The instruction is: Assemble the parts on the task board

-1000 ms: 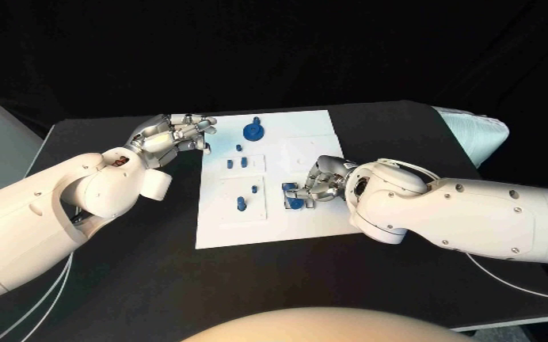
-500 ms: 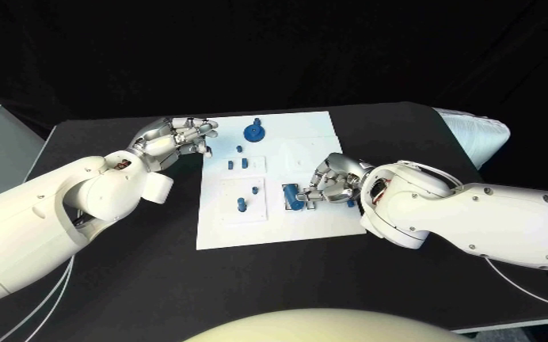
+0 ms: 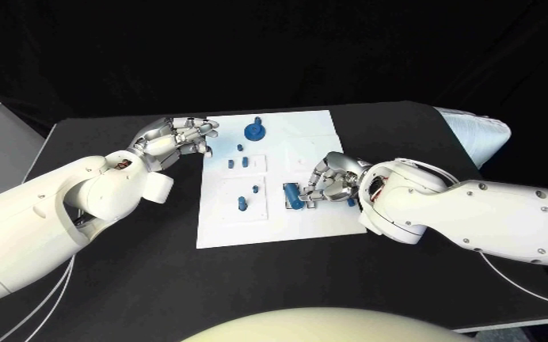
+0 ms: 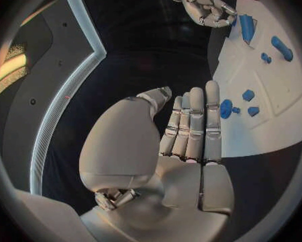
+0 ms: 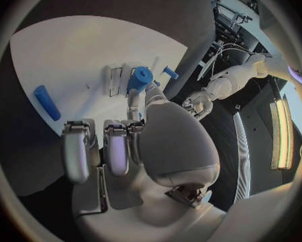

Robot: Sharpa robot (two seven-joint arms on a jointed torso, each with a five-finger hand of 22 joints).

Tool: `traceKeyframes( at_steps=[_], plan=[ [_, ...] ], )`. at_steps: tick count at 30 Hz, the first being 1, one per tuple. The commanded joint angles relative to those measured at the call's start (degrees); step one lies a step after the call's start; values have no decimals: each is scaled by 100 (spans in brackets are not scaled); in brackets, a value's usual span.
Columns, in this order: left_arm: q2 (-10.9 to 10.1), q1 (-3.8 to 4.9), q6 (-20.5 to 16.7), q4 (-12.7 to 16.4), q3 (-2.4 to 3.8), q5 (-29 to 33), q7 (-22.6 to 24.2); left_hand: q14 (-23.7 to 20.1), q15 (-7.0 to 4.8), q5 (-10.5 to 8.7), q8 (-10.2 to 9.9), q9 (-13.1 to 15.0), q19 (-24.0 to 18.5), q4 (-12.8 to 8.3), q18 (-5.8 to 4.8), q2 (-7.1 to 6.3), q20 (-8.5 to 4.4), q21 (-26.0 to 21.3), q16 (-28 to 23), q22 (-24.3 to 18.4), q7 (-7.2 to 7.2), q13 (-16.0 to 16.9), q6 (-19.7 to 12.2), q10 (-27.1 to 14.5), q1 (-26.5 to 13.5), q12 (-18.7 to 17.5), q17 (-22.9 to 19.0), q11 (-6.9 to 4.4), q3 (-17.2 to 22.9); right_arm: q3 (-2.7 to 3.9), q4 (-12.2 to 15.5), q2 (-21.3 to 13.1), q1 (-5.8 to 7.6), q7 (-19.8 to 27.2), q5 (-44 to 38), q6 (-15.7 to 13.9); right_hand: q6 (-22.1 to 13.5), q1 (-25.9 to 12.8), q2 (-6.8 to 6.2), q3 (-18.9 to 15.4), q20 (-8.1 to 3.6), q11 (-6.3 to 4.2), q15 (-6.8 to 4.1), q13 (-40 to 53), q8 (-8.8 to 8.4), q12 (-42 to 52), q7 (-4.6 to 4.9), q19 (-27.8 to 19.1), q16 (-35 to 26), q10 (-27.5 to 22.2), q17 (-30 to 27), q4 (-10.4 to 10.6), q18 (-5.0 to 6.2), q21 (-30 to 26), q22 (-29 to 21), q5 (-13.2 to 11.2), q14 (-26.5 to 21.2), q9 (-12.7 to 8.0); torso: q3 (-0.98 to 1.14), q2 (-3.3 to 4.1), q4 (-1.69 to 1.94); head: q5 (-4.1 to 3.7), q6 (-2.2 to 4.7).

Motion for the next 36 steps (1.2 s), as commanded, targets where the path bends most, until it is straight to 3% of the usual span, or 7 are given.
traceKeyframes(
  at_steps=[1,11,22,36],
  plan=[
    [4,-5,51,17,2,34,33,41,1,32,-37,-8,56,37,33,31,-1,-37,-38,-6,-8,-5,-5,-28,4,30,-1,8,1,0,-45,46,-10,-64,-103,109,12,86,4,46,-60,-46,-59,1463,25,37,-45,536,24,564,1509,-2,-58,34,1416,21,597,-10,-1,0,6,12,-19],
    [-6,-6,48,25,2,35,33,41,1,32,-37,-8,56,37,33,31,-1,-37,-38,-6,-8,-5,-5,-28,4,30,-1,8,1,-3,-123,184,-38,-147,-226,144,34,221,-89,88,-70,-57,-69,1471,38,48,-57,539,24,570,1509,-7,-61,51,1420,-28,597,-15,-1,-6,-5,31,-52],
    [-16,-6,46,34,2,39,29,41,1,32,-37,-8,56,37,33,31,-1,-37,-38,-6,-8,-5,-5,-28,4,30,-1,8,1,-3,-281,341,-63,-300,-432,-139,71,333,-42,181,-80,-74,-81,1487,54,71,-78,541,24,583,1509,1,-62,59,1422,-54,597,-19,0,-1,2,15,-59],
    [-27,-6,45,39,2,40,23,39,1,33,-39,-8,70,63,33,37,0,-63,-41,-25,-7,-8,-11,-37,11,36,0,9,-3,-4,-237,374,-101,-223,-385,47,73,343,-139,165,-85,-73,-85,1489,56,75,-72,541,24,585,1509,8,-63,63,1423,-80,597,-24,1,-9,-2,21,-84]
  ],
)
